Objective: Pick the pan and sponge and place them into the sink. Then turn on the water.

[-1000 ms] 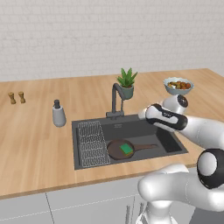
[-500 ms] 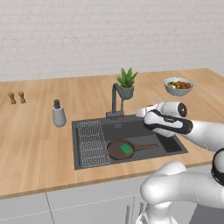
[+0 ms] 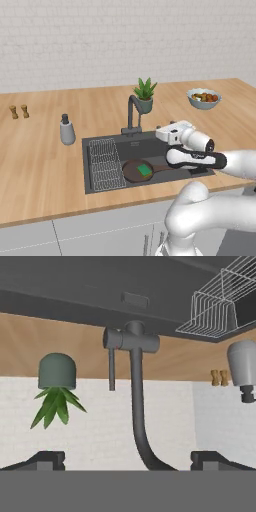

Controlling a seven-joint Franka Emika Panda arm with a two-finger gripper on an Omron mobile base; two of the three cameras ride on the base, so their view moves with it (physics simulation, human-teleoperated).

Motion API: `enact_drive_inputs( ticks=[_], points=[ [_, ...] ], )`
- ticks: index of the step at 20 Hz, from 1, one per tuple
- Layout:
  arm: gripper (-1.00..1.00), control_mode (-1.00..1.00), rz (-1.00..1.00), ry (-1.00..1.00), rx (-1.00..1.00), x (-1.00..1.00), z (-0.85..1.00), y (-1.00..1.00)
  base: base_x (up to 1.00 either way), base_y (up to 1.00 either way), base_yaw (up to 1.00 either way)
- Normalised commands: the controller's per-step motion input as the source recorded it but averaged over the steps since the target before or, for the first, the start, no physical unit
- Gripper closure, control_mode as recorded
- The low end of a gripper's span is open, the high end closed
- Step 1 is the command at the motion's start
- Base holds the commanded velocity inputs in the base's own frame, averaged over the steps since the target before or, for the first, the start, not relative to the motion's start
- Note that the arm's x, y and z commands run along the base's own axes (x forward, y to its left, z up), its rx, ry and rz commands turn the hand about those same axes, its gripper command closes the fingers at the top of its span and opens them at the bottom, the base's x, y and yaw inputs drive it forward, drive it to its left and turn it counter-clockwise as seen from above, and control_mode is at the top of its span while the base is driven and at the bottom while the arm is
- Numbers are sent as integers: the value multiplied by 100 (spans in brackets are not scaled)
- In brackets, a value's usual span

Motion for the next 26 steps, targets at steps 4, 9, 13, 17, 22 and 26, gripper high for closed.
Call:
enact_drive_inputs(
  ticks=[4, 9, 13, 17, 22, 26],
  points=[
    [-100, -100, 0, -12, 0, 0, 0, 0, 0, 0, 0],
    [-100, -100, 0, 0, 0, 2, 1, 8, 0, 0, 0],
    [-100, -100, 0, 0, 0, 24, 0, 22, 0, 0, 0],
    [-100, -100, 0, 0, 0, 26, 0, 25, 0, 0, 0],
    [-100, -100, 0, -2, 0, 14, 0, 20, 0, 0, 0],
    [-100, -100, 0, -8, 0, 8, -9, 23, 0, 0, 0]
  ],
)
